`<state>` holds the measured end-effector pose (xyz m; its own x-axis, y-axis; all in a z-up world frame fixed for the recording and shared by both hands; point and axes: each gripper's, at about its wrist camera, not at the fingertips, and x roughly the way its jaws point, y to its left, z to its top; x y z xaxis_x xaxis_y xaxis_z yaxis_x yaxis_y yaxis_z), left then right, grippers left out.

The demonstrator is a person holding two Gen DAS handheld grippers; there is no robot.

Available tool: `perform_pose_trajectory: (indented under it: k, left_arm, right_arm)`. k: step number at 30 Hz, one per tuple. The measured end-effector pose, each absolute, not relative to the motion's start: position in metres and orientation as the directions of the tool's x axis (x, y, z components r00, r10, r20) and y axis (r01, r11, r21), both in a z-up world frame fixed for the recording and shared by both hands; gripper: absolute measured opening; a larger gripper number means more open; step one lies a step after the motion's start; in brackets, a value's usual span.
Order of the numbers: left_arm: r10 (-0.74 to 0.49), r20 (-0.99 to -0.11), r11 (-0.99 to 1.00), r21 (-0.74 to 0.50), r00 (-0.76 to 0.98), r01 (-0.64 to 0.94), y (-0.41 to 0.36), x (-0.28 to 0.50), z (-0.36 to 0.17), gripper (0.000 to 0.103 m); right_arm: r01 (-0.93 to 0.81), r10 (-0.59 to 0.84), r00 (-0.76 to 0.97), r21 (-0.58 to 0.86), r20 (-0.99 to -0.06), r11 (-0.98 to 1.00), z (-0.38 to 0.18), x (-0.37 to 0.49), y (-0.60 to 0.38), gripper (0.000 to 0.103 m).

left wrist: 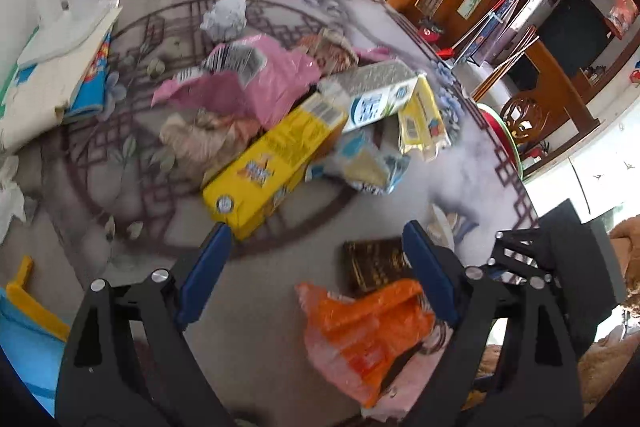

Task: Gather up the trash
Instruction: 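Return both tools to the table over the trash pile, then grasp the pink strawberry snack wrapper with the right tool while the left tool grasps the orange bag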

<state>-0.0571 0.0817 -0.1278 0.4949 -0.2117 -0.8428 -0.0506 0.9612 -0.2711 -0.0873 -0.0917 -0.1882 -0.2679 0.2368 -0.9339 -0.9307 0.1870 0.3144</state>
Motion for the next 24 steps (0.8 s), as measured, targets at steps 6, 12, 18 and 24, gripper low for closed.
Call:
perform_pose_trajectory:
  k: [6,12,18,24]
  left_arm:
    - [-0.218,-0.840,0.961,-0.274,0.496,-0.042,0.085,-0.061,-0.131,0.085]
    - [-0.233,-0.831,0.959,-0.283,0.505,-0.024,0.089,-0.060,-0.129,0.086]
    - [-0.256,-0.842,0.962,-0.270,0.474,0.038,0.080,-0.054,-0.136,0.086]
    - [-0.295,-0.858,0.955,-0.276,0.421,0.107,0.057,-0.043,-0.149,0.087]
  right_arm:
    - [-0.949,0.227,-0.189,0.237,-0.955,0.207,-0.201,-0.091,-0.084,0.072]
    - [-0.922,0.289,-0.087,0.187,-0.953,0.339,-0.188,-0.063,-0.081,0.034]
    - [-0.915,0.314,-0.088,0.202,-0.945,0.350,-0.171,-0.051,-0.104,0.027]
    - [-0.914,0.291,-0.116,0.216,-0.950,0.343,-0.173,-0.057,-0.128,0.025]
